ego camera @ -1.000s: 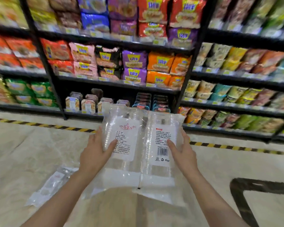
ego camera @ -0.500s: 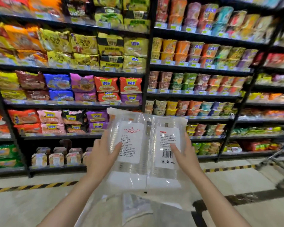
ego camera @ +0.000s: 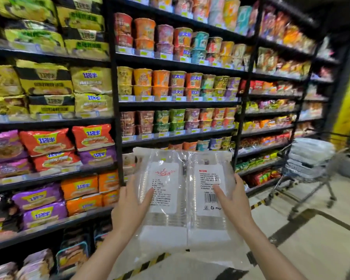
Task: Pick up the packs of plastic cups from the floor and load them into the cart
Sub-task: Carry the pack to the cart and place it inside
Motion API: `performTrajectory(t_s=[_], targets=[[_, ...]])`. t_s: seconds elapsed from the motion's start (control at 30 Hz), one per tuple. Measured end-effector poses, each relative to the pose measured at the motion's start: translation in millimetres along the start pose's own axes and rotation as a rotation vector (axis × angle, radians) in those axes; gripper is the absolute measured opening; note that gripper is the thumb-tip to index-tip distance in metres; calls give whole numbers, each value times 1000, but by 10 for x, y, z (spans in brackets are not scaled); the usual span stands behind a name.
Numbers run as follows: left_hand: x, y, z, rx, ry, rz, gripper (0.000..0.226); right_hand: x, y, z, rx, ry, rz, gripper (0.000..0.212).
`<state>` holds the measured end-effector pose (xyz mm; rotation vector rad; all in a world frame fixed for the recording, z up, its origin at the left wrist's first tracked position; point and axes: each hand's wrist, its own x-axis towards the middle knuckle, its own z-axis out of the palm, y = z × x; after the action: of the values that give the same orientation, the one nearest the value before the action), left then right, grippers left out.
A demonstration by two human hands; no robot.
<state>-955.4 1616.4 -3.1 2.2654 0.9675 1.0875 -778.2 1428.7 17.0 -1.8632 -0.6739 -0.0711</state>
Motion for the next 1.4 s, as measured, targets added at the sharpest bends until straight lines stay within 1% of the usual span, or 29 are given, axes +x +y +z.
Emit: performTrajectory(t_s=[0.1,0.27,0.43,0.57,0.7,0.77,0.87,0.97,1.03,1.1,1.2,1.27,1.4], targets=[[394,280,515,-47,-63,47,78,386,227,-219,-43,100,85,82],[914,747,1469,-133,-198,106,81,980,726,-627,-68,224,158,78],[1401,1279,2643,-190,-290,192,84,1740,1391,-1071,-111,337,219,74],[1868,1877,3628,-188,-332,226,91,2621,1951,-1550,-188,381,227,75],[2391,2516,4645,-214,-386,293,79,3529,2465,-2027,-170,449,241,74],[2608,2814,5099,-226,-407,284,79,3953,2726,-2239,-180,466,253,73],[2954,3182,5773,-237,-428,321,82,4551,3122,-2500,-227,463,274,71],[3265,3530,6489,-244,-436,347,81,5133,3541,-2723,-231,464,316,74],[3472,3750,7001,-259,-451,332,72,5538,3820,-2851,-213,478,348,81],[3729,3942,7559,-257,-459,327,65,5987,4130,-2979,-216,501,360,83],[4172,4251,8373,-306,-501,366,69,6712,4621,-3180,-202,527,392,77],[4434,4469,8868,-302,-508,359,66,7179,4928,-3308,-196,546,408,72],[4890,4913,9780,-291,-548,353,62,8049,5468,-3566,-227,565,447,72]])
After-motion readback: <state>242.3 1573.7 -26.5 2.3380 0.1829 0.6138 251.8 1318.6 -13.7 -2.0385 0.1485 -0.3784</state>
